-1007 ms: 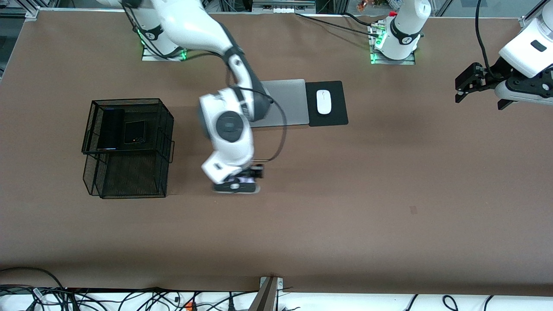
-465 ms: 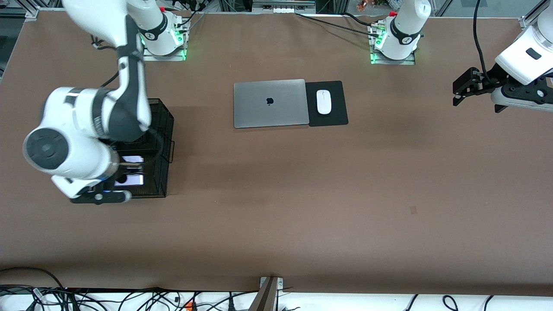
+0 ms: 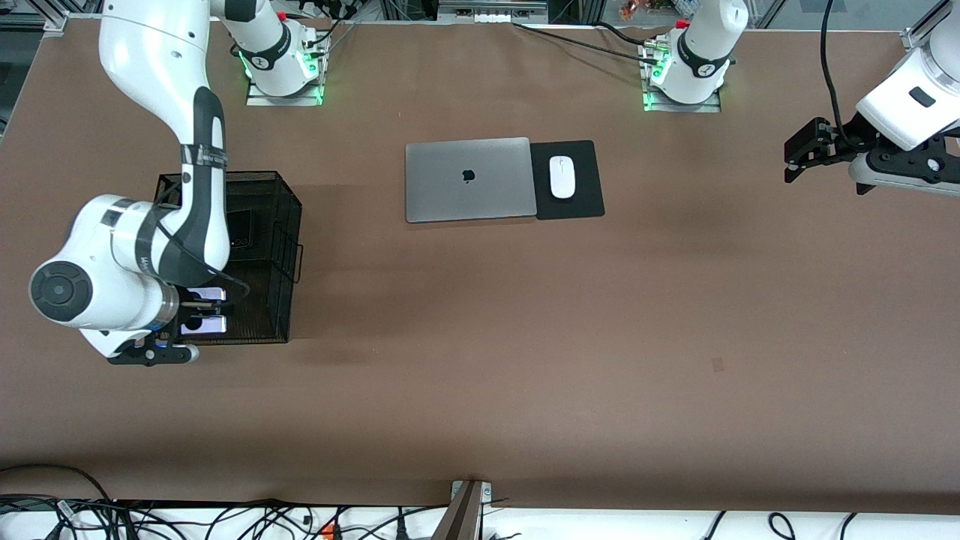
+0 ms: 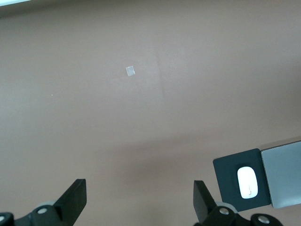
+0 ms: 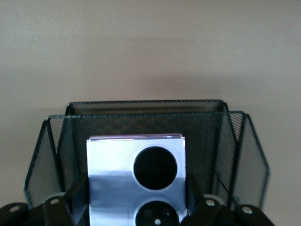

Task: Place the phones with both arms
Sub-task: 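Lower the white phone into the basket and open the right gripper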

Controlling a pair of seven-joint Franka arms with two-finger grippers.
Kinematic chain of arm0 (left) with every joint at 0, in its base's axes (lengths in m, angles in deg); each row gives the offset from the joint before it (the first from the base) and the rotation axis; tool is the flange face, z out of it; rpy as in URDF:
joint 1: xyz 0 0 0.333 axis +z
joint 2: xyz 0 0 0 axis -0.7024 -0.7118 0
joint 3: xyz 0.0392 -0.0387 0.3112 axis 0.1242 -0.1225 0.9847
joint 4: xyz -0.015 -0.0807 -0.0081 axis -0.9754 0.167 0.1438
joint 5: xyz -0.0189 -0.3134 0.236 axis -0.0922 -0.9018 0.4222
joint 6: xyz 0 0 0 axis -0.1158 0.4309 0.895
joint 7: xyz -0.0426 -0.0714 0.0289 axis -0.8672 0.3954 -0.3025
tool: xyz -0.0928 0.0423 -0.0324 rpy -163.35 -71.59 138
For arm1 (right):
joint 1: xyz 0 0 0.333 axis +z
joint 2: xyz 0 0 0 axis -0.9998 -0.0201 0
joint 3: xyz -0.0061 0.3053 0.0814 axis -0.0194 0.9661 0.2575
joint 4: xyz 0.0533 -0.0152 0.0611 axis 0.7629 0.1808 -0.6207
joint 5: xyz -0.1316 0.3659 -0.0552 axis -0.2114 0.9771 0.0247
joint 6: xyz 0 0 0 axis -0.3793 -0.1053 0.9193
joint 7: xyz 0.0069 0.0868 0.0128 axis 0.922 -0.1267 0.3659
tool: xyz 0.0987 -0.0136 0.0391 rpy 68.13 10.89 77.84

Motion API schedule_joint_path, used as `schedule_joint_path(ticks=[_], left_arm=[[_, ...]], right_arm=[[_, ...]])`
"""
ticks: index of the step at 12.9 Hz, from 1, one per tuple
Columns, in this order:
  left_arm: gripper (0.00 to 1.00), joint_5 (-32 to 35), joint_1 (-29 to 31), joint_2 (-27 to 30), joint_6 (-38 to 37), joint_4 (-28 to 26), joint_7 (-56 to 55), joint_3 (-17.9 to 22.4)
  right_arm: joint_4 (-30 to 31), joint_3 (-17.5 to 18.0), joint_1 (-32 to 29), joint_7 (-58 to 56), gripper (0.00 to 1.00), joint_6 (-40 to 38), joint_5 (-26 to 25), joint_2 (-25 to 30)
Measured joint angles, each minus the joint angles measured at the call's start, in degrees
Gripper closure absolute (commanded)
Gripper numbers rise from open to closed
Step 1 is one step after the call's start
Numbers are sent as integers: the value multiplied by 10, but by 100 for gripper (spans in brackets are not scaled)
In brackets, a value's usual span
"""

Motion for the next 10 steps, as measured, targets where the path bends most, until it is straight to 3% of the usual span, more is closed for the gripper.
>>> schedule_joint_path(ticks=[4, 7, 8, 9, 10], left_arm=[[0, 0, 0, 0, -1, 0, -11, 0], [0, 0, 0, 0, -1, 0, -15, 0], [0, 0, 0, 0, -1, 0, -15, 0], [0, 0, 0, 0, -1, 0, -15, 0], [0, -1, 0, 0, -2, 0, -15, 0]], right_arm=[[46, 12, -1, -31, 100, 21, 43, -8], [64, 13, -2, -42, 97, 21, 46, -9], [68, 14, -2, -44, 83, 21, 46, -9], [69, 14, -2, -45, 32, 21, 46, -8], [69, 14, -3, -45, 10, 21, 46, -8]])
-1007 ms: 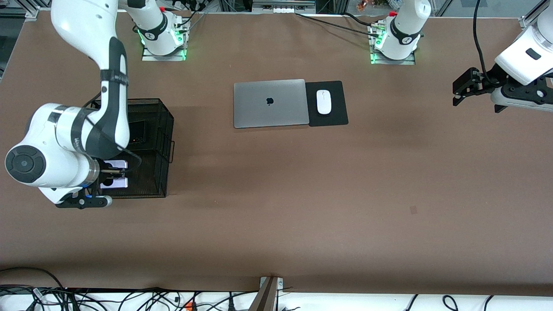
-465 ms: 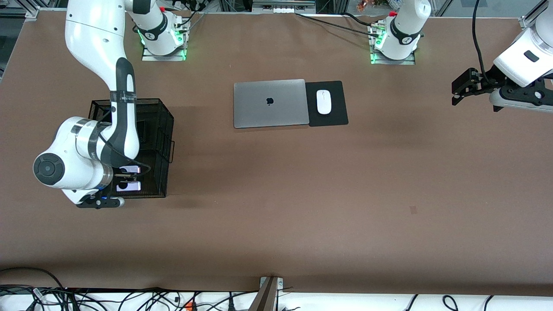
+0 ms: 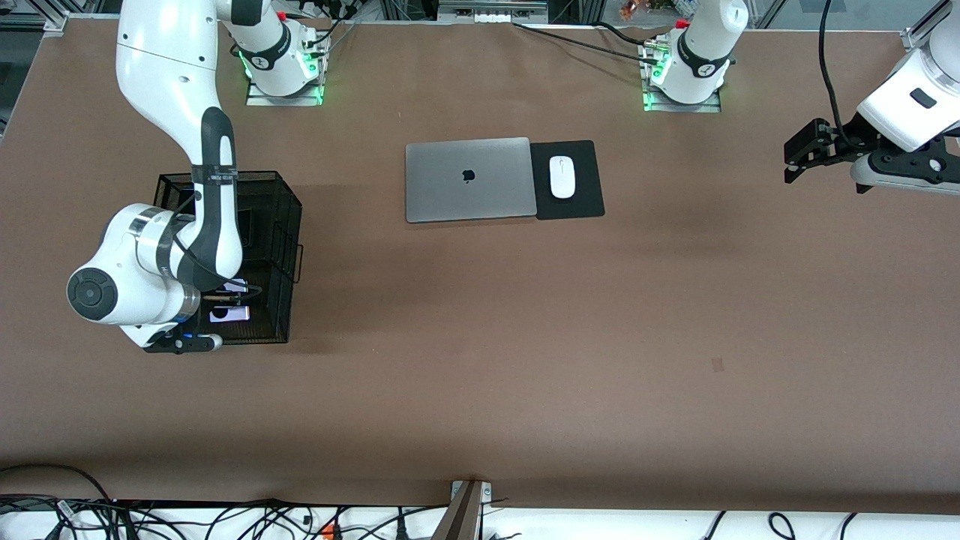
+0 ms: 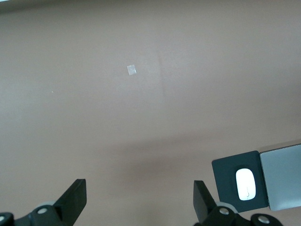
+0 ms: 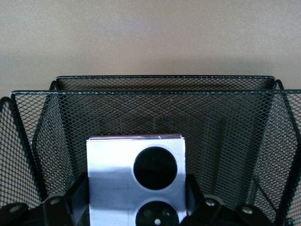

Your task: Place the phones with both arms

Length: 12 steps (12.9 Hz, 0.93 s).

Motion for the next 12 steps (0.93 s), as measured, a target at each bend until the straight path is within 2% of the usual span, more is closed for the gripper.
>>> schedule_joint_path(ticks=[1, 5, 7, 9, 12], left_arm=[[0, 0, 0, 0, 0, 0, 0, 1], [0, -1, 1, 0, -1, 0, 0, 4], [0, -1, 1, 0, -1, 0, 0, 3], [0, -1, 1, 0, -1, 0, 0, 3], [0, -1, 1, 0, -1, 0, 0, 3]], right_arm=[[0, 0, -1, 0, 1, 0, 0, 0], [-4, 0, -2, 0, 1, 6, 1, 5], [-27, -7, -2, 2, 1, -2, 2, 15], [-68, -31, -1, 7, 1, -67, 2, 37], [-146, -81, -1, 14, 1, -213, 2, 67]])
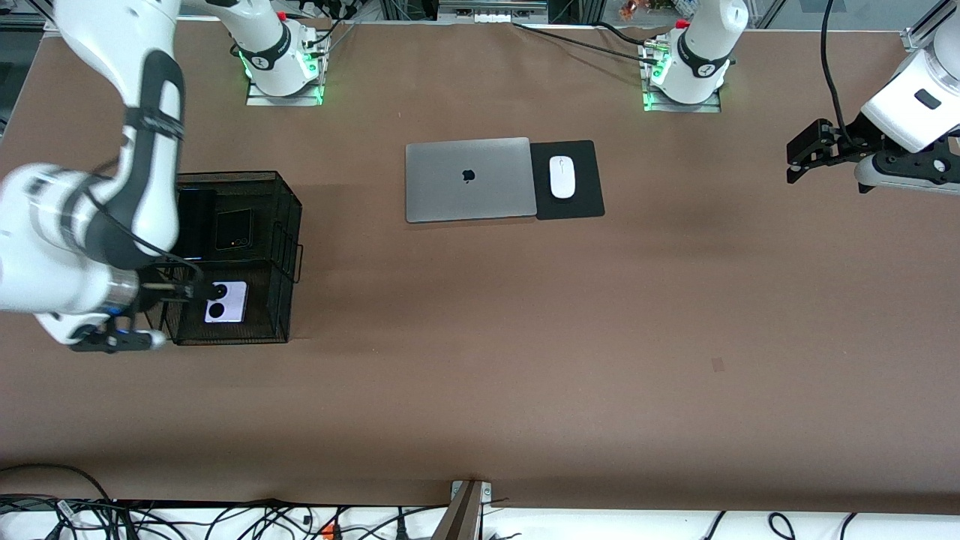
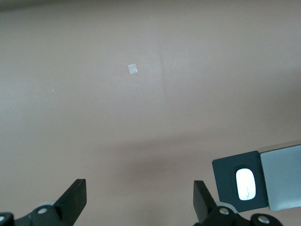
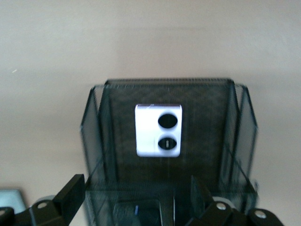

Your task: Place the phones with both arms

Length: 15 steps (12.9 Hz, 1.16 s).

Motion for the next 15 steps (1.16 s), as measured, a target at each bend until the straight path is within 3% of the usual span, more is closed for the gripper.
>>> schedule_joint_path(ticks=[3, 7, 12, 13, 15], left_arm=[[0, 0, 0, 0, 0, 0, 0, -2], [0, 0, 0, 0, 0, 0, -1, -4], [0, 0, 0, 0, 0, 0, -1, -4], [0, 0, 0, 0, 0, 0, -1, -4], [0, 0, 0, 0, 0, 0, -1, -4]], right_arm=[[-54, -31, 0, 8, 1, -92, 0, 5], [-95, -23, -16, 59, 1, -155, 0, 2], [-178, 115, -140, 110, 1, -202, -18, 2], [-187, 156, -167, 120, 1, -203, -39, 5], [-197, 297, -244, 148, 1, -203, -126, 22]])
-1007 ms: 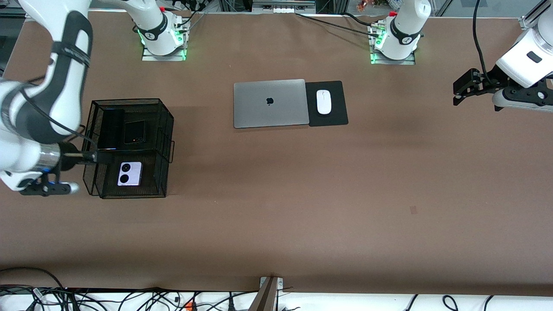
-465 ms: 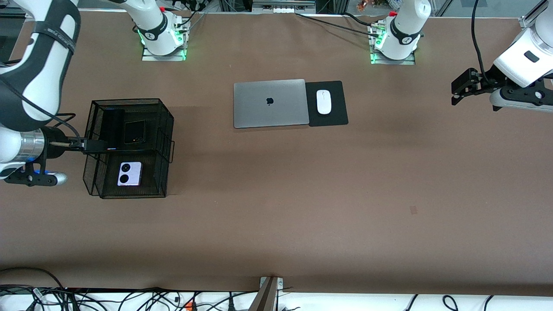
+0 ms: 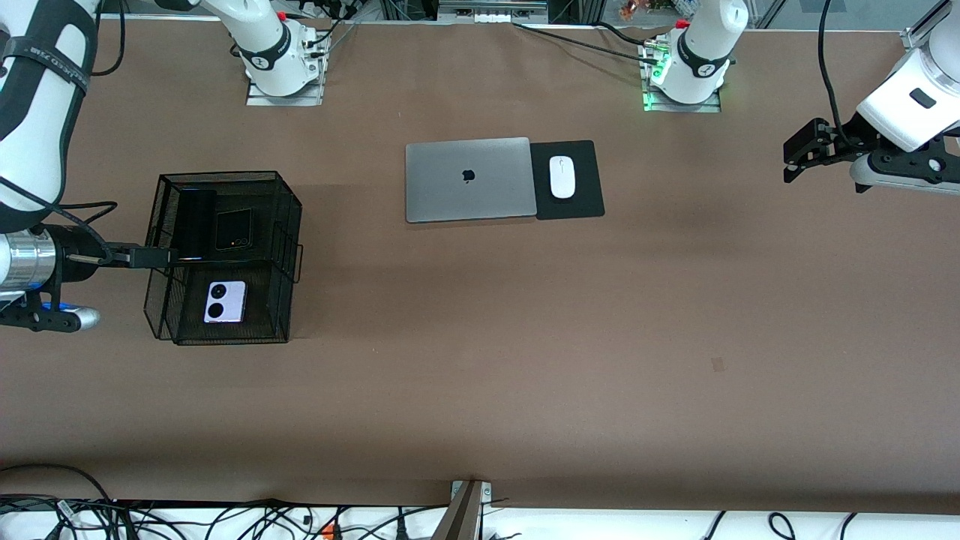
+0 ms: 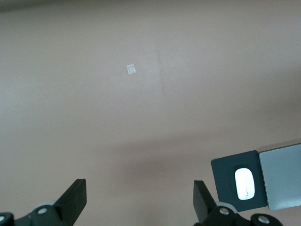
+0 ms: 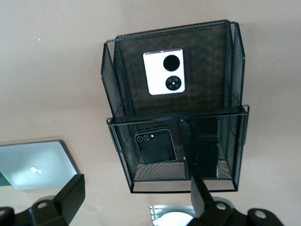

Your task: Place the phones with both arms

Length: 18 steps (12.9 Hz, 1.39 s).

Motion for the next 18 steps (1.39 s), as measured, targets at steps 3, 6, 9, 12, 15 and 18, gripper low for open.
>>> schedule_joint_path(ticks=[3, 6, 9, 12, 15, 18], left_arm=[[0, 0, 0, 0, 0, 0, 0, 0], [0, 0, 0, 0, 0, 0, 0, 0], [0, 0, 0, 0, 0, 0, 0, 0], [0, 0, 0, 0, 0, 0, 0, -1], [0, 0, 0, 0, 0, 0, 0, -1], [0, 0, 0, 0, 0, 0, 0, -2]], right_arm=[[-4, 166, -89, 30, 1, 6, -98, 26], [16, 183, -106, 31, 1, 23, -108, 49], [125, 192, -107, 31, 1, 119, -137, 112], [283, 204, -107, 31, 1, 254, -160, 206], [346, 207, -107, 31, 0, 311, -162, 255], [329, 207, -107, 31, 0, 296, -163, 268]])
